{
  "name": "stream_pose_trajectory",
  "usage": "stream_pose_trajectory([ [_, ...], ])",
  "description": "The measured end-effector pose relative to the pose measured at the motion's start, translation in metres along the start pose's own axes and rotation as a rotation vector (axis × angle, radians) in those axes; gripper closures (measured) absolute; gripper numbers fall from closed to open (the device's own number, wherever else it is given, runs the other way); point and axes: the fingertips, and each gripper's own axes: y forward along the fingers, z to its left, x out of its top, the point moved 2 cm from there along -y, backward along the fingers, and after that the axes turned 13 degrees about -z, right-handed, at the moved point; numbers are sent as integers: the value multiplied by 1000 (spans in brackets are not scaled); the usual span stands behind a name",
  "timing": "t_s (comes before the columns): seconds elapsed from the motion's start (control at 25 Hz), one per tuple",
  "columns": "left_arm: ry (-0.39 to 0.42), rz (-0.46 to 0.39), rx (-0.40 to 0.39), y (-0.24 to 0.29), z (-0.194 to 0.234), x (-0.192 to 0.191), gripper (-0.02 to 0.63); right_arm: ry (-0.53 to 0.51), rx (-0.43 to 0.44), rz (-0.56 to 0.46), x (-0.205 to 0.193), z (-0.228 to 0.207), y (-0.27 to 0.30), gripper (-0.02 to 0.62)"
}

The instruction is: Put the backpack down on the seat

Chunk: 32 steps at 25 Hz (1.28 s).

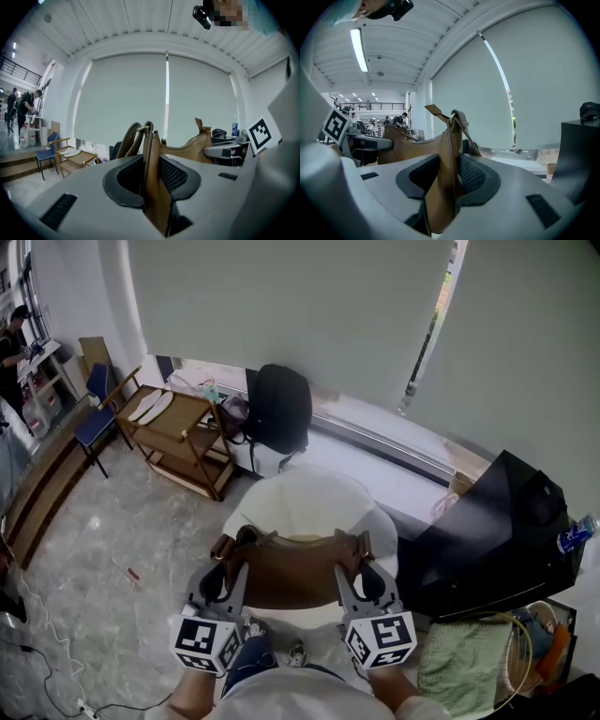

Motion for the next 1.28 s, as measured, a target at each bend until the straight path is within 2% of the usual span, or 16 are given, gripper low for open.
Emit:
stream_pose_trajectory([
  [0.24,3,-3,-34,28,25,3,491,-1,-31,-9,0,-2,32,442],
  [0.92,7,-40,-181,106,131,18,491,-35,-164,-52,3,24,141,442],
  [1.08,-1,-11,-192,117,141,12,491,-32,-178,-50,-3,24,155,442],
  [1.28,-5,21,-187,130,133,4,491,-20,-173,-33,-6,7,159,442],
])
